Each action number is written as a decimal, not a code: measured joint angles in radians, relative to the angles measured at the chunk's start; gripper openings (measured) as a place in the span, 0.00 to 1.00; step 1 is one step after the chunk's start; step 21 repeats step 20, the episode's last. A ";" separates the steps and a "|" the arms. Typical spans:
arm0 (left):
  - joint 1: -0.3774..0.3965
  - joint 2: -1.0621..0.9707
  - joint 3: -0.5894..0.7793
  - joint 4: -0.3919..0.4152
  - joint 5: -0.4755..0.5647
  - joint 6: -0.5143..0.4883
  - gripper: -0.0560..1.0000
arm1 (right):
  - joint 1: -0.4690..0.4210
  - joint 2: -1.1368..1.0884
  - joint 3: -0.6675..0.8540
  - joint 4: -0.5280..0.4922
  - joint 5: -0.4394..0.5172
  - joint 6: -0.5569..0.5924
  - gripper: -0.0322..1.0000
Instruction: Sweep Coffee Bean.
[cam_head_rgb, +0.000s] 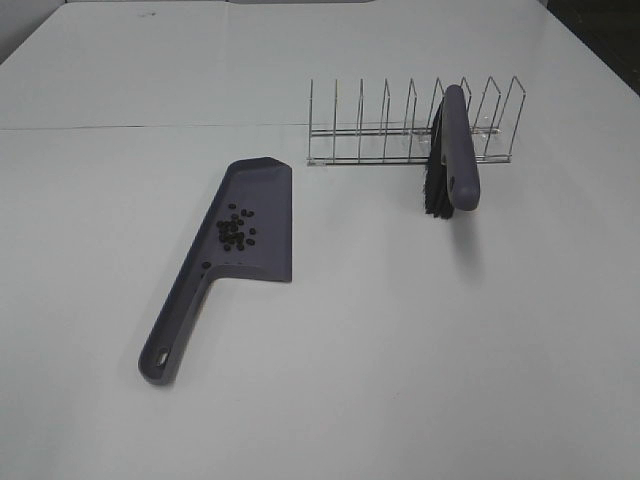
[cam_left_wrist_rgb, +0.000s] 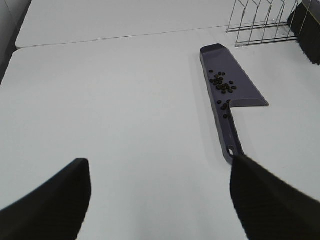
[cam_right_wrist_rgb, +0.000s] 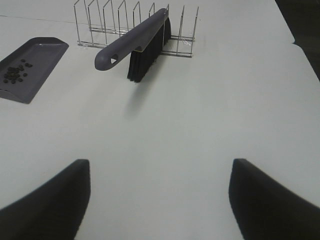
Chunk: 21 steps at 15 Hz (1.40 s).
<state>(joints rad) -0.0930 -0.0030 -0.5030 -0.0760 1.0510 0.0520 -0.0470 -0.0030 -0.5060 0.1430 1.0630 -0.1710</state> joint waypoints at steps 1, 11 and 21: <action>0.011 0.000 0.000 0.000 0.000 0.000 0.74 | 0.003 0.000 0.000 0.002 0.000 0.000 0.69; 0.047 0.000 0.000 0.000 -0.001 0.000 0.74 | 0.005 0.000 0.000 0.005 0.000 0.000 0.69; 0.039 0.000 0.000 0.000 -0.001 0.000 0.74 | 0.005 0.000 0.000 0.005 0.000 0.000 0.69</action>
